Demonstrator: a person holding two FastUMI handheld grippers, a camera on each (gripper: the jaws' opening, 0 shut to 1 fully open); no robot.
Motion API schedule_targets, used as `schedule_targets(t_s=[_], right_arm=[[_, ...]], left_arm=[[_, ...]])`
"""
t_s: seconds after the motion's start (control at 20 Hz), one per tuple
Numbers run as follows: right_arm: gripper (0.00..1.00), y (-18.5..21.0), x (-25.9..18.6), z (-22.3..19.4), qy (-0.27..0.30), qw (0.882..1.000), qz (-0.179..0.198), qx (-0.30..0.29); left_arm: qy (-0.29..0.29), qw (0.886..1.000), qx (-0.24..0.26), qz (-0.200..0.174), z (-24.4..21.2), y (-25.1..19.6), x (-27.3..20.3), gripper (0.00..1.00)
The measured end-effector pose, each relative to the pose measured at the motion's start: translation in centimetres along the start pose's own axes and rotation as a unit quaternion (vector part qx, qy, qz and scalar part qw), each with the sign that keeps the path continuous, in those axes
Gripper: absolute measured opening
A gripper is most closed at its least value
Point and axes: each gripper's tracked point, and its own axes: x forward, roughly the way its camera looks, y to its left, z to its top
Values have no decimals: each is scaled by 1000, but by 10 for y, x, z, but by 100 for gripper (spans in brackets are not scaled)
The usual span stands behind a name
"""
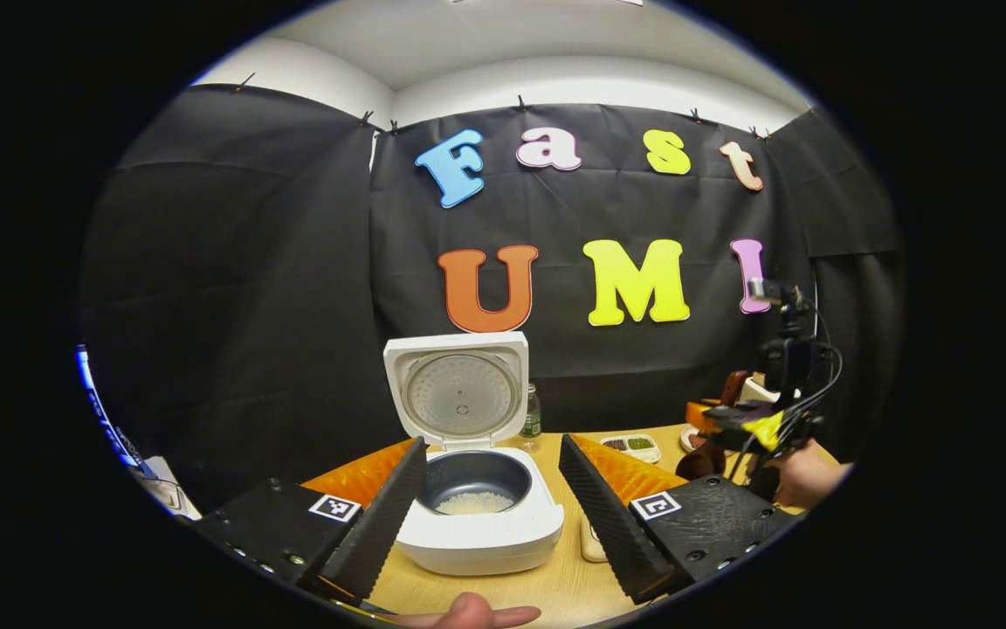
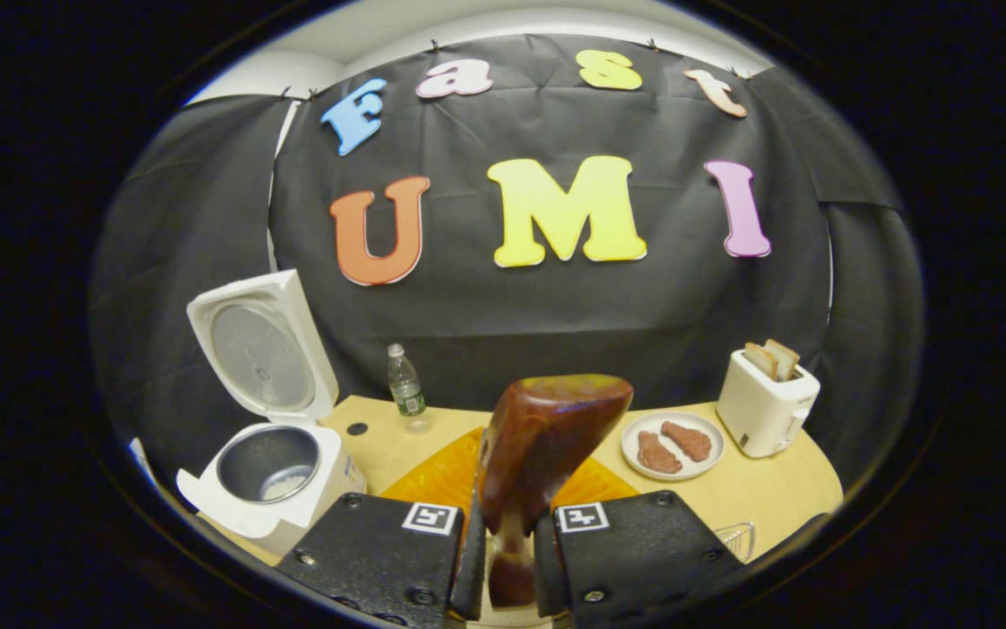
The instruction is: Close the left gripper, press the button to open the rice cooker; take a wooden spoon from the chopstick holder with the right hand, scoop a spoonful of rice and pour it into the rice cooker, then put the wooden spoon back into the chopstick holder.
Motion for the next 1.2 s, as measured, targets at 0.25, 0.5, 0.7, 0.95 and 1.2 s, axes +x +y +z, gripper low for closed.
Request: schedule_targets(t_s=[0.25, 0.5, 0.7, 0.95, 1.2], right_arm=[[28, 8, 17, -44, 23, 998, -17, -57], [28, 9, 22, -77, 43, 991, -28, -120], [28, 9, 24, -108, 68, 986, -34, -150], [28, 22, 25, -122, 71, 987, -26, -145], [29, 37, 24, -135, 78, 993, -5, -88]], left_arm=[[7, 1000, -2, 11, -6, 10, -1, 97], [9, 1000, 1, 15, -9, 12, -3, 97], [6, 1000, 6, 16, -7, 15, -4, 97], [8, 1000, 4, 20, -8, 19, -6, 97], [9, 1000, 8, 23, -9, 25, -7, 97]])
